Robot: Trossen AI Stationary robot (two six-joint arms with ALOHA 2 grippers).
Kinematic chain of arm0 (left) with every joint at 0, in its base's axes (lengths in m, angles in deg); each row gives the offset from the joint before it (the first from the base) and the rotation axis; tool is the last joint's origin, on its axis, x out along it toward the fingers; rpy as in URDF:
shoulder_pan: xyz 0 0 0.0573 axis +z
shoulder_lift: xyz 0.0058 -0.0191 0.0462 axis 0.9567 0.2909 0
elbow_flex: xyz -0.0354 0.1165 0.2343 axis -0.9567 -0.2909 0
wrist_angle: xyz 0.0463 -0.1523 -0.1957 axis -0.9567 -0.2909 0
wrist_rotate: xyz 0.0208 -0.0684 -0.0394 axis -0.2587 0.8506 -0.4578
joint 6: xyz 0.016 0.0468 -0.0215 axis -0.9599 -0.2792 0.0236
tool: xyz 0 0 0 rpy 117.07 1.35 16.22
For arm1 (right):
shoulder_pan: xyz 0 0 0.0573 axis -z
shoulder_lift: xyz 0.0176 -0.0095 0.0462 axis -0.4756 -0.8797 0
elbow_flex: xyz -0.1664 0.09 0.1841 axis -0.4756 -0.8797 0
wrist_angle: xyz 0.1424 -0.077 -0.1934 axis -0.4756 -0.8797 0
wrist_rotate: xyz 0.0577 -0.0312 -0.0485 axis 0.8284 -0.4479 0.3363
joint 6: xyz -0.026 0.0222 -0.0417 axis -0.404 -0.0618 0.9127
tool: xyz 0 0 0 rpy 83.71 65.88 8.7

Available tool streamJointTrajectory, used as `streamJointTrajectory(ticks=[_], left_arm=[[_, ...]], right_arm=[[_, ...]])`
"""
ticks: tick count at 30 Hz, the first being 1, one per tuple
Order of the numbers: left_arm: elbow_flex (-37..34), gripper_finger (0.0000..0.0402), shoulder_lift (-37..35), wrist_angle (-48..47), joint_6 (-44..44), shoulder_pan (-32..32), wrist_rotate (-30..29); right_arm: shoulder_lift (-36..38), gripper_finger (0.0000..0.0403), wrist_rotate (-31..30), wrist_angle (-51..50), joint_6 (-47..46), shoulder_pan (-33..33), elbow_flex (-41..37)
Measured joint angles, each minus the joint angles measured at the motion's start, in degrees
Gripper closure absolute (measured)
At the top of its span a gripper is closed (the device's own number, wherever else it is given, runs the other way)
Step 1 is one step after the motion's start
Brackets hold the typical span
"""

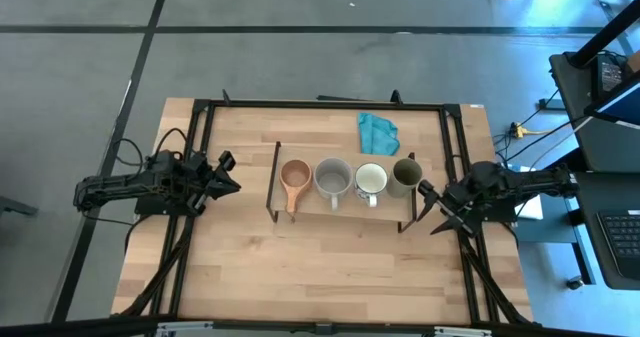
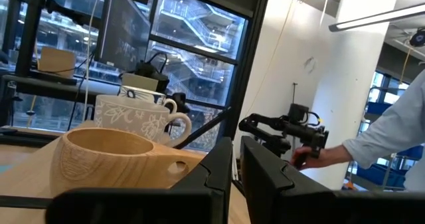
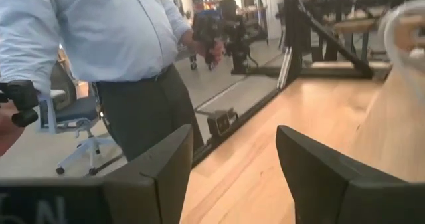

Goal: Stack small to large cups/mugs on shelf
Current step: Return to Home Position

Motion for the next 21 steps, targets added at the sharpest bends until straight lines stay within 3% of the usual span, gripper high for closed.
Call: streamJointTrajectory(ticks=[8,21], left_arm=[[0.0,0.0374,0.0,0.0,0.0,0.0,0.0],[0.0,0.0374,0.0,0.0,0.0,0.0,0.0]], right_arm=[[0.0,0.0185,0.9,-2.6,0.6,0.0,0.0],[0.0,0.0185,11.9,-4.5,3.2,0.0,0.0]])
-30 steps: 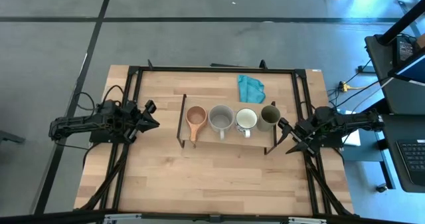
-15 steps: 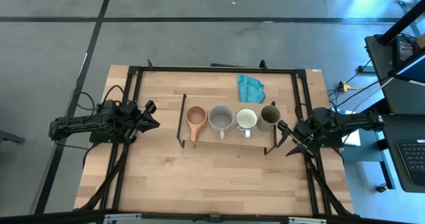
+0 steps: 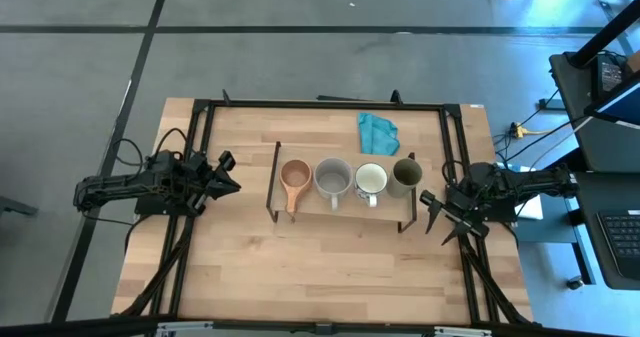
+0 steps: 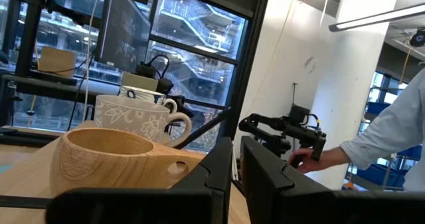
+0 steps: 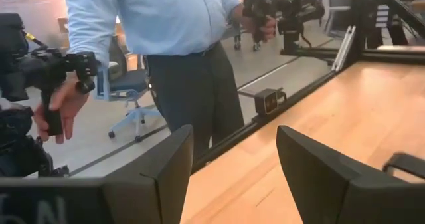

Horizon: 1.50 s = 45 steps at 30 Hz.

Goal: Stack small to large cups/mugs on shelf
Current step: Return to Home Position

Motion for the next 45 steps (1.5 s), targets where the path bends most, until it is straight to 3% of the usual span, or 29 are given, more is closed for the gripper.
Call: streamJointTrajectory(ticks=[9,33,45], left_arm=[[0.0,0.0374,0.0,0.0,0.0,0.0,0.0],[0.0,0.0374,0.0,-14.7,0.1,0.0,0.1],[0.0,0.0374,0.2,-14.7,-1.4,0.0,-0.1]], right_arm=[[0.0,0.0185,-5.0,-5.4,-0.8,0.0,0.0],[0.0,0.0185,-5.0,-7.7,-1.4,0.0,0.0],[0.0,0.0185,-5.0,-7.5,-1.4,0.0,0.0]])
